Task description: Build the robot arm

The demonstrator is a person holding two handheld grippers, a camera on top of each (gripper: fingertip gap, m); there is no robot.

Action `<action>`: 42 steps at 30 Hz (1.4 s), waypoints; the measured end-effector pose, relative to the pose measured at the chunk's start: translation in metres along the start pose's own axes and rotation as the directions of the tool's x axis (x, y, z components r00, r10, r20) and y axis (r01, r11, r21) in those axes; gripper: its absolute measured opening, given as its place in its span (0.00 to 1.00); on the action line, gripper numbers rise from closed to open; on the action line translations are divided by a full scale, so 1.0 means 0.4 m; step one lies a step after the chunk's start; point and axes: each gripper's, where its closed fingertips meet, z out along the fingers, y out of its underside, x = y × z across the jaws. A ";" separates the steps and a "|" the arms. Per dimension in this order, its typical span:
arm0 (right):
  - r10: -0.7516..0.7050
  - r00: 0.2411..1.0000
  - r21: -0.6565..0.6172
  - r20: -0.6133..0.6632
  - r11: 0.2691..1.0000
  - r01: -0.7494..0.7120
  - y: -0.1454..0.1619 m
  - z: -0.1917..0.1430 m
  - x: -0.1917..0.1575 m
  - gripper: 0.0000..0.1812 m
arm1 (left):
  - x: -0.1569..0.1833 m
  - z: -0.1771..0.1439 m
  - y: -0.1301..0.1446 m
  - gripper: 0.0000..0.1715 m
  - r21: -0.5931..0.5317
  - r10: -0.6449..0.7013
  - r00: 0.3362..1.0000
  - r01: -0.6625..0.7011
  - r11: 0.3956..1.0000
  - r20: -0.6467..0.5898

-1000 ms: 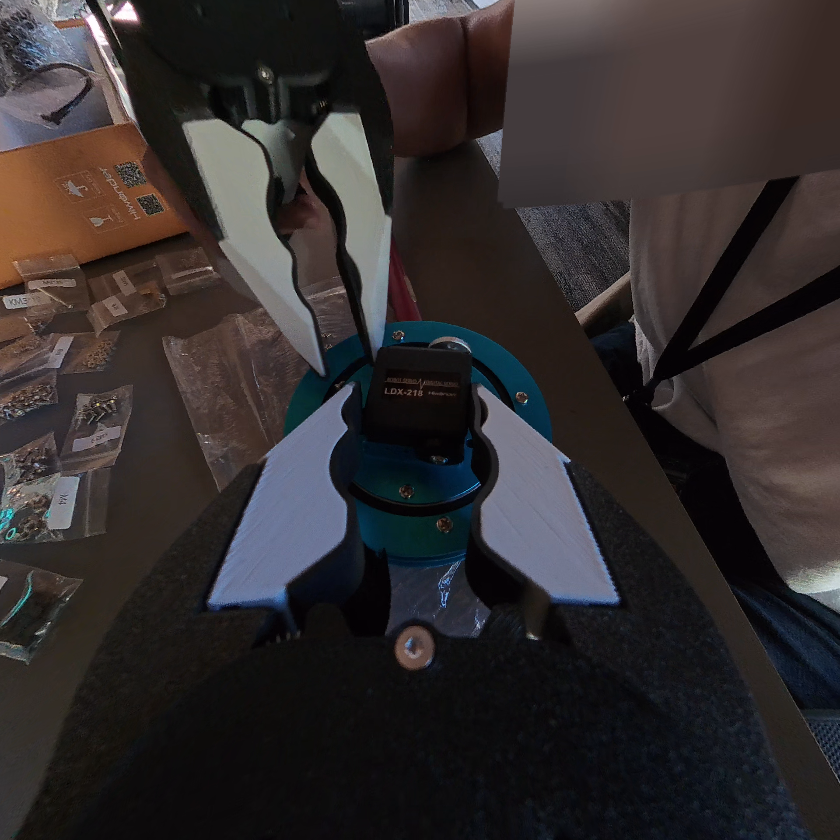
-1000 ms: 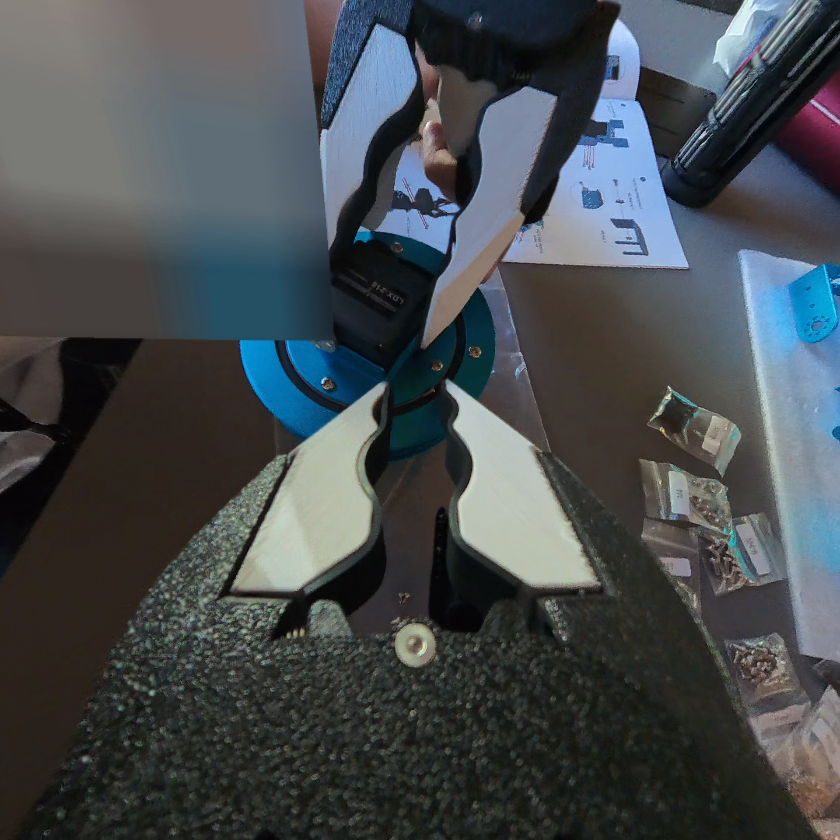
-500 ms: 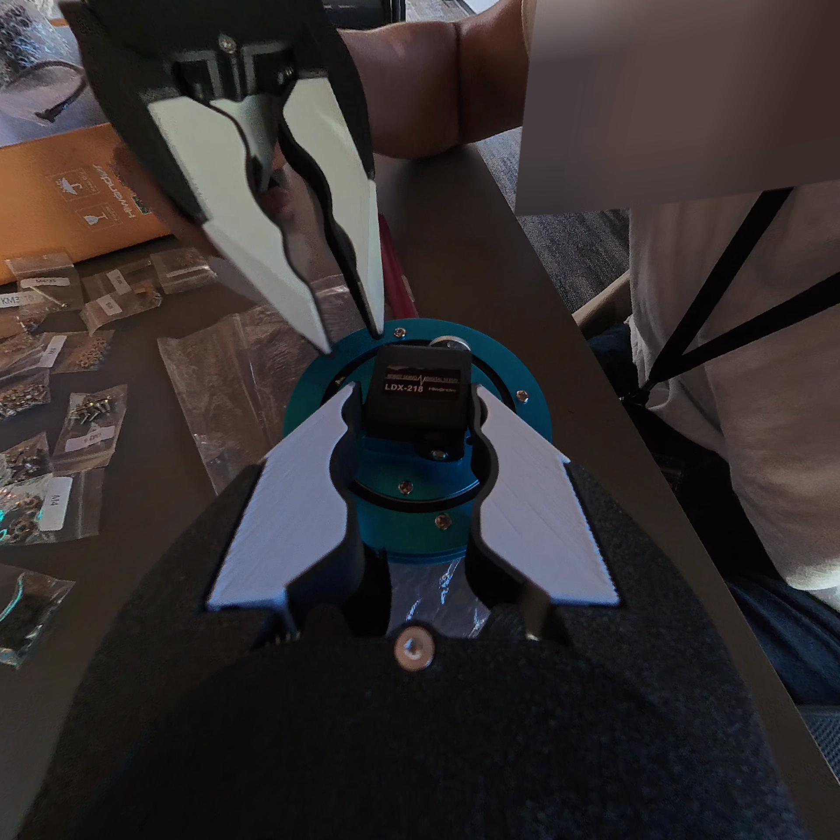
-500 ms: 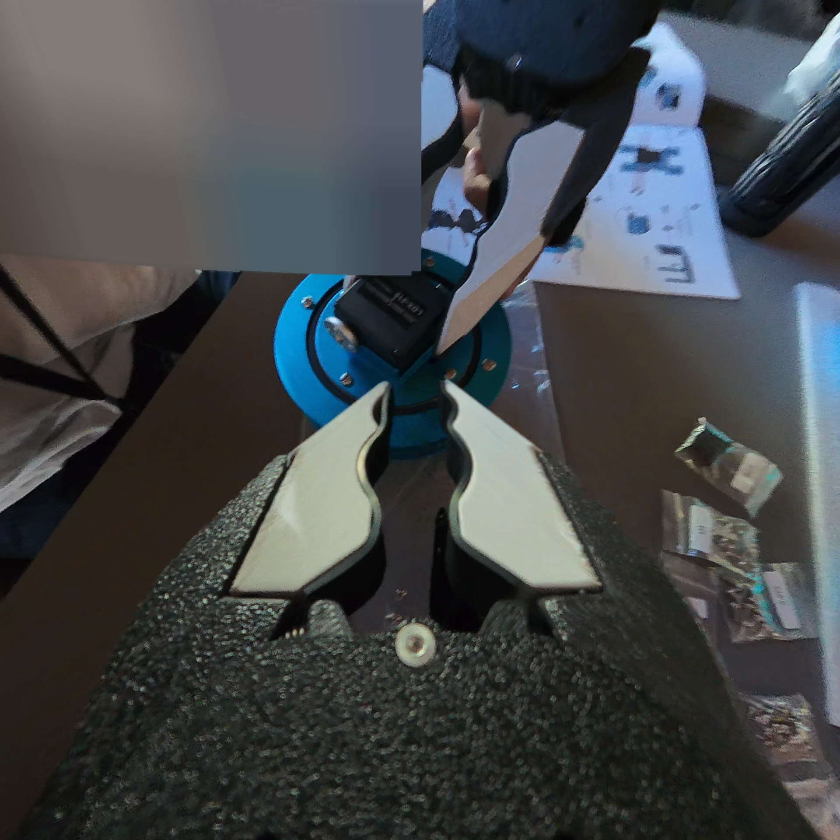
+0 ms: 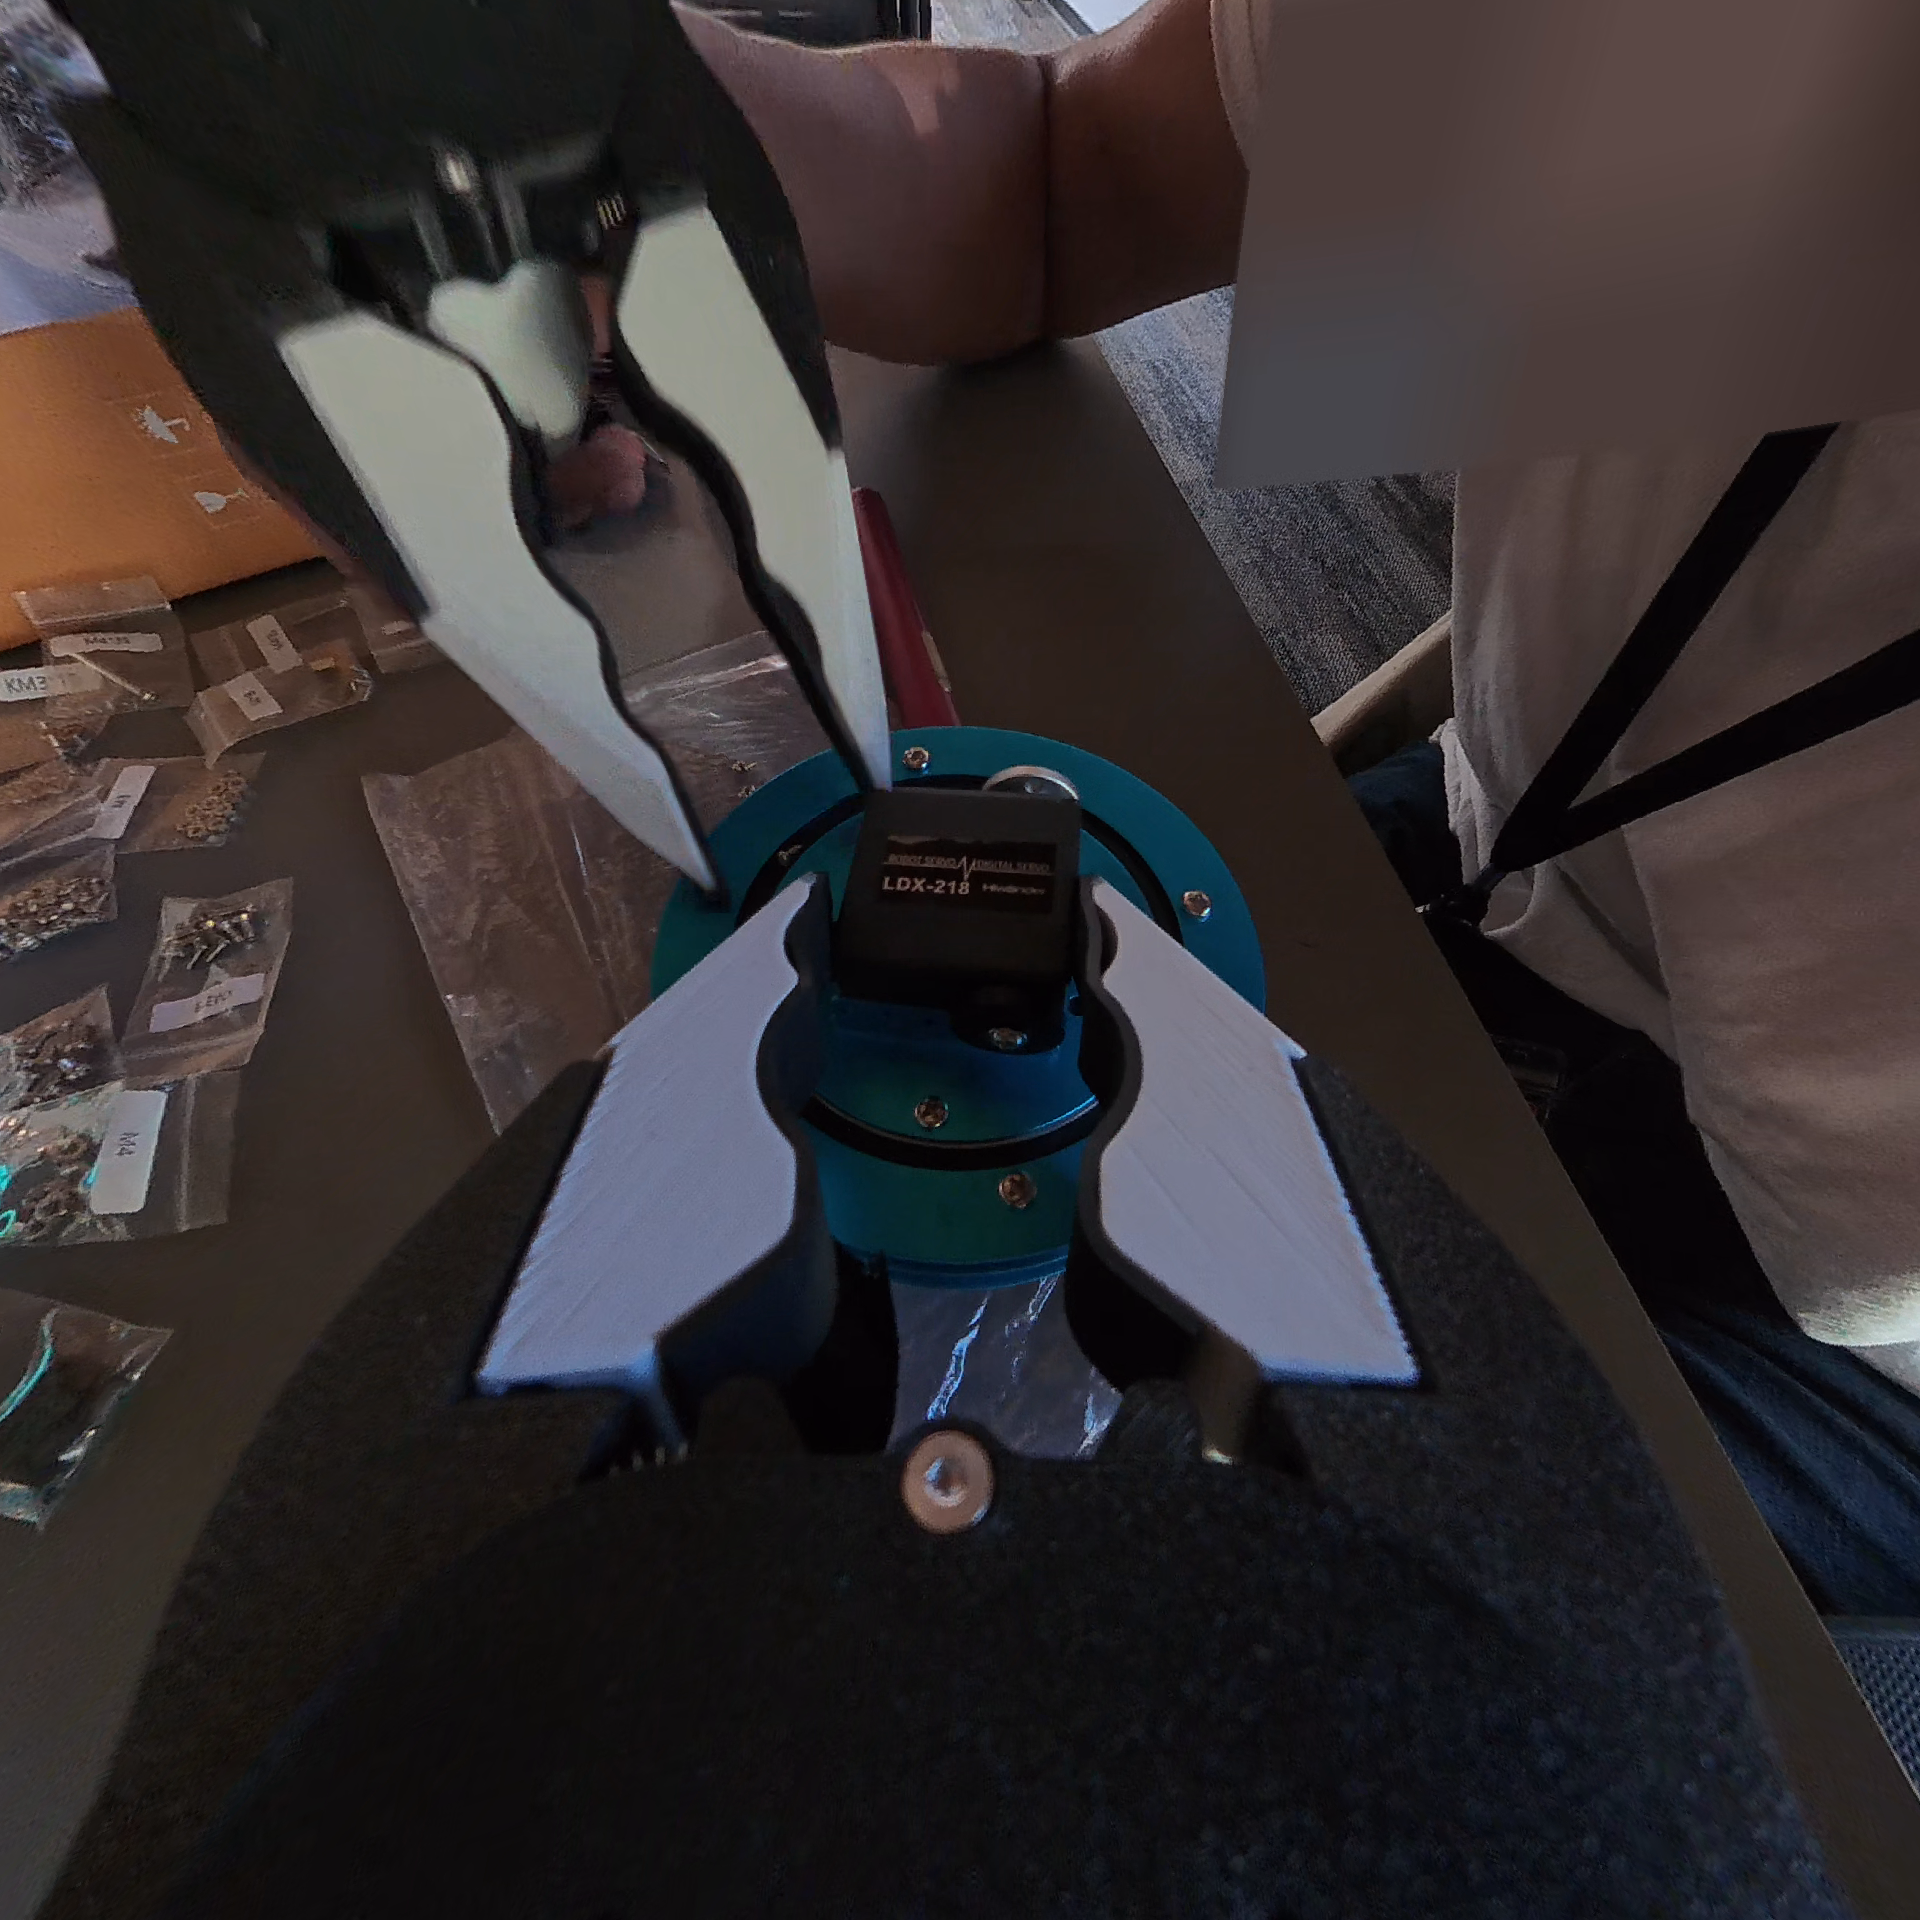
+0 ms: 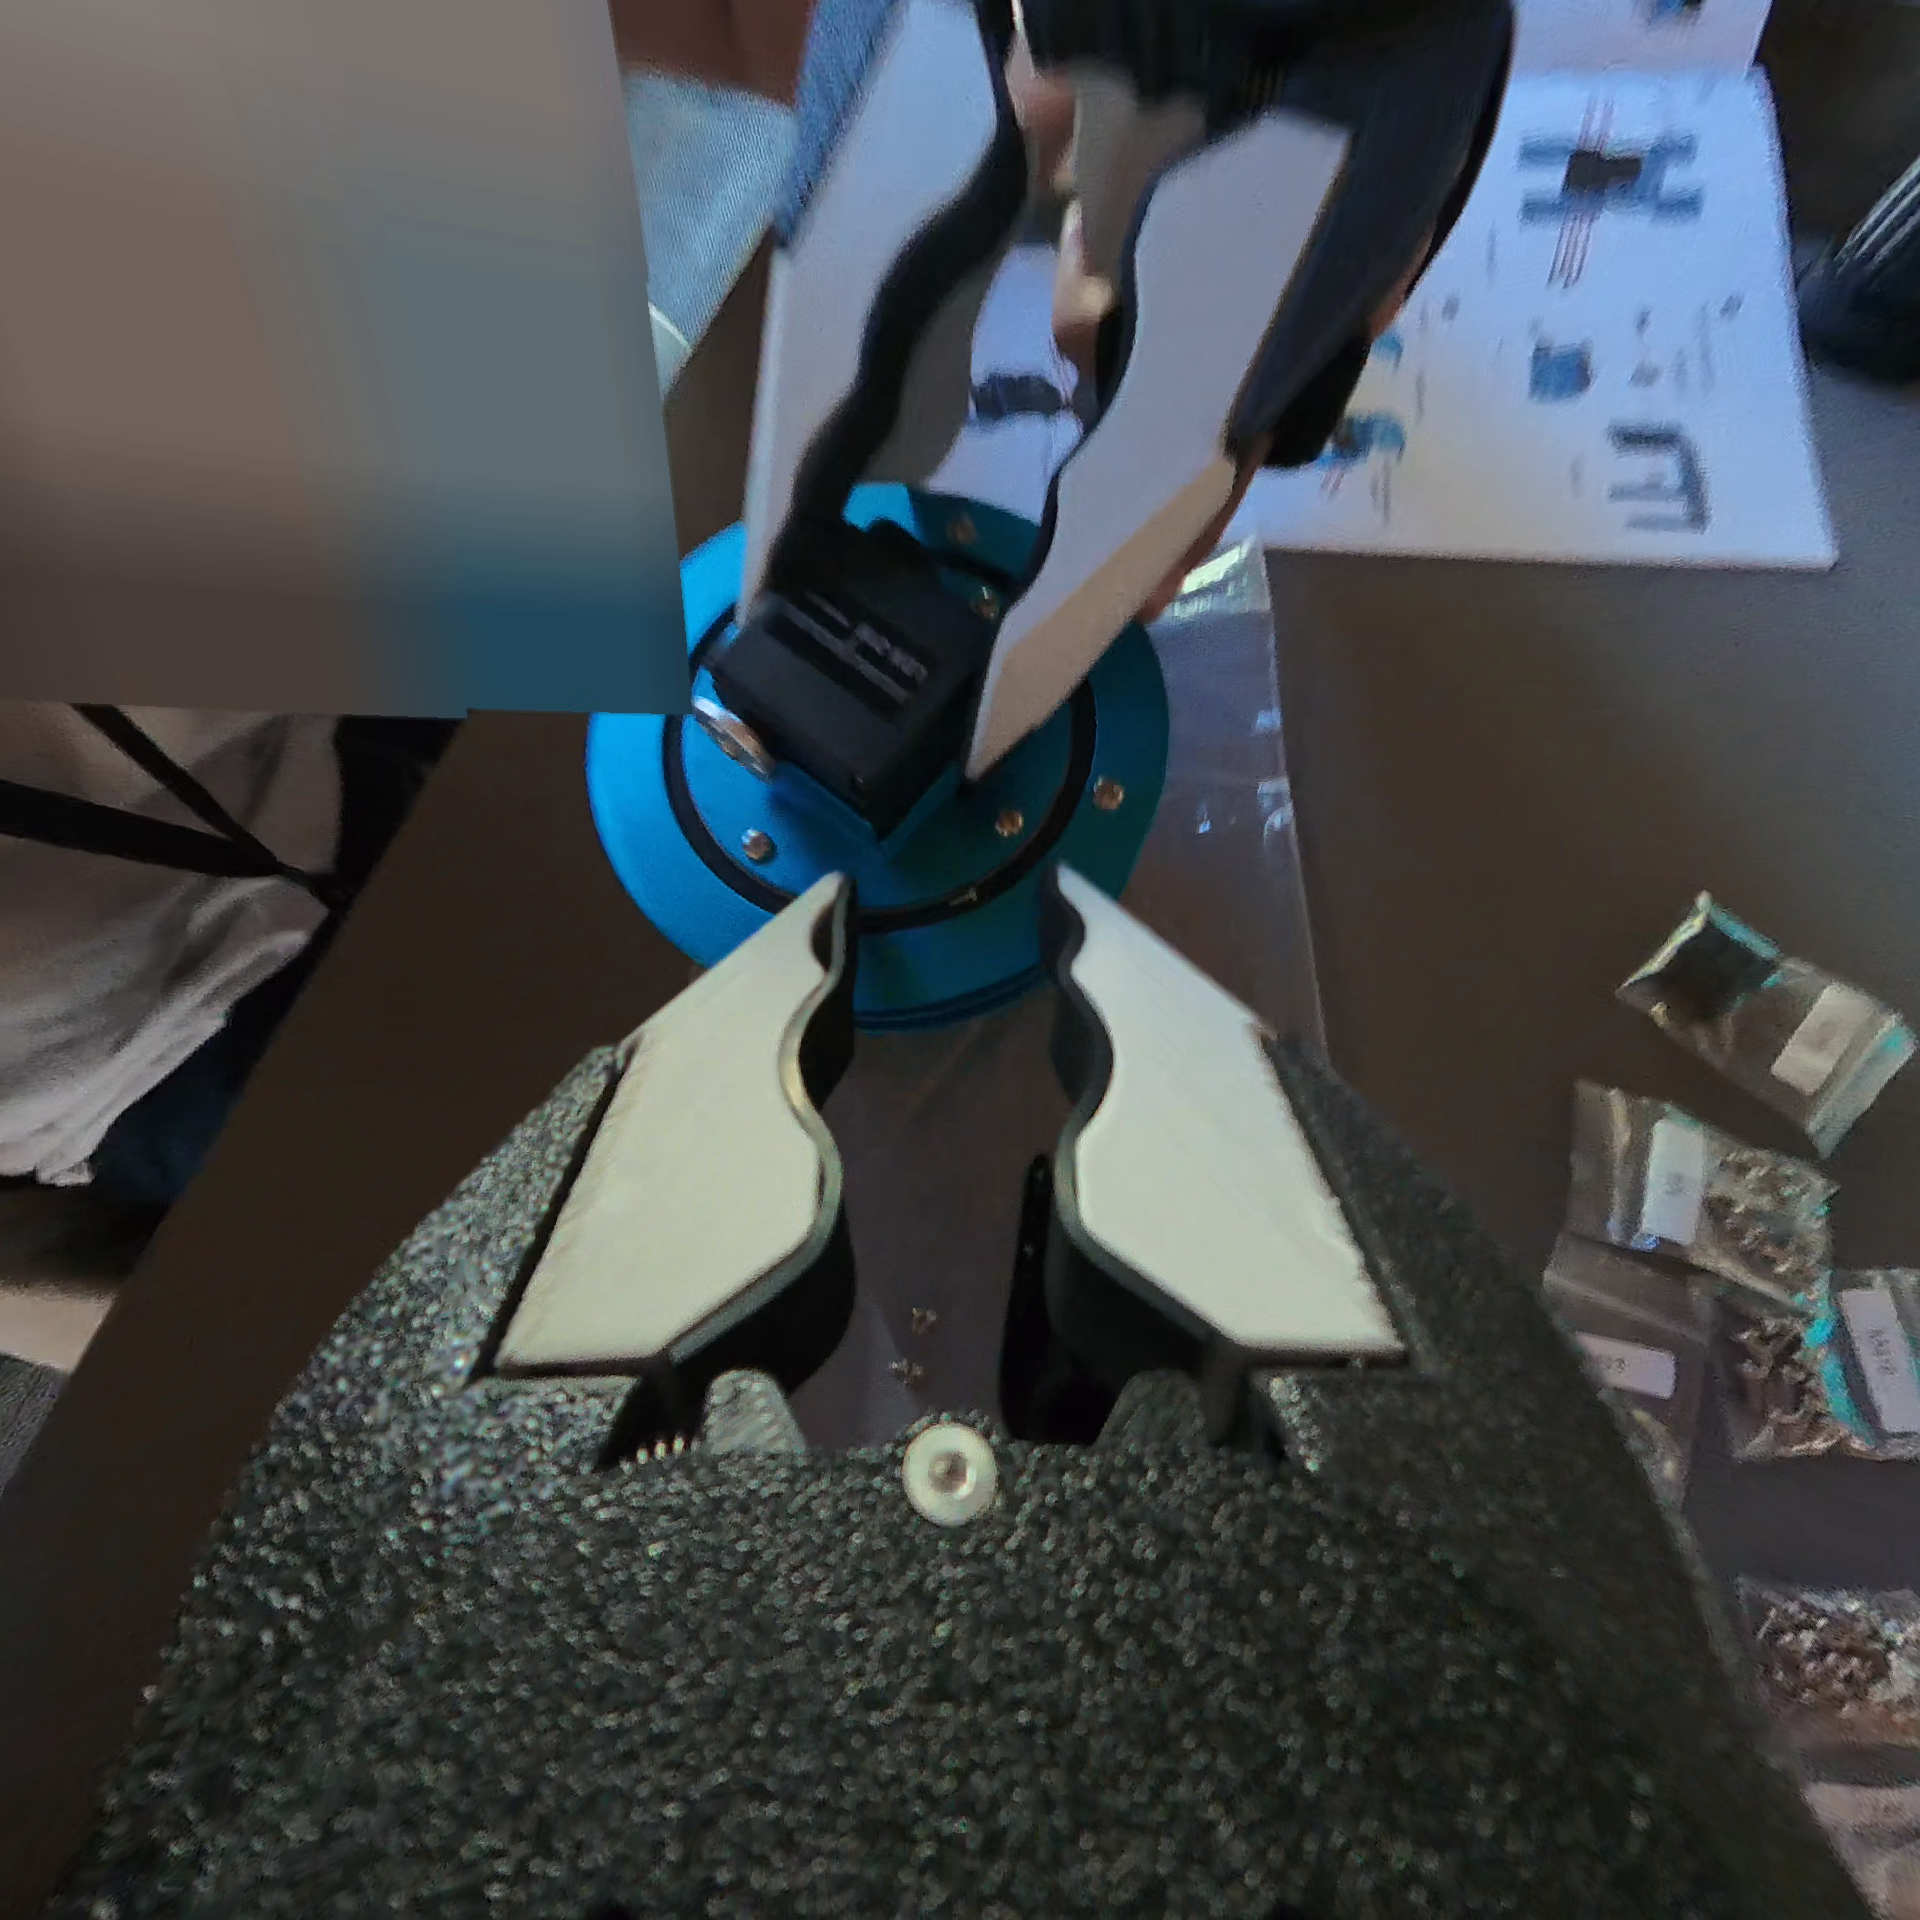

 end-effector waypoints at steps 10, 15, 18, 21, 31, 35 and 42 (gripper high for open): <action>-0.020 0.998 -0.049 0.053 0.999 0.023 0.006 -0.061 -0.050 0.08 | -0.001 0.000 0.001 0.27 -0.002 -0.005 1.000 0.005 1.000 0.002; 0.000 0.994 -0.045 0.105 0.999 0.005 -0.001 -0.035 -0.079 0.08 | -0.001 0.001 0.001 0.27 -0.003 -0.004 1.000 0.004 1.000 0.005; 0.015 0.993 -0.091 0.117 0.996 -0.004 0.016 -0.006 -0.090 0.08 | -0.001 0.001 0.000 0.27 -0.002 -0.006 1.000 0.006 1.000 0.002; 0.032 0.992 -0.104 0.120 0.994 -0.020 0.016 -0.004 -0.091 0.06 | -0.001 0.001 0.001 0.27 -0.003 -0.004 1.000 0.004 1.000 0.003; 0.119 0.993 -0.197 0.015 0.974 -0.114 0.019 0.001 -0.083 0.02 | 0.000 0.002 0.001 0.27 -0.006 -0.001 1.000 0.002 1.000 0.004; 0.127 0.990 -0.262 -0.062 0.955 -0.139 0.020 0.003 -0.087 0.00 | 0.001 0.002 0.000 0.27 -0.006 -0.001 1.000 0.001 1.000 0.003; 0.136 0.981 -0.297 -0.142 0.939 -0.173 0.025 0.002 -0.085 0.00 | 0.001 0.002 0.000 0.27 -0.005 -0.001 1.000 0.001 1.000 0.004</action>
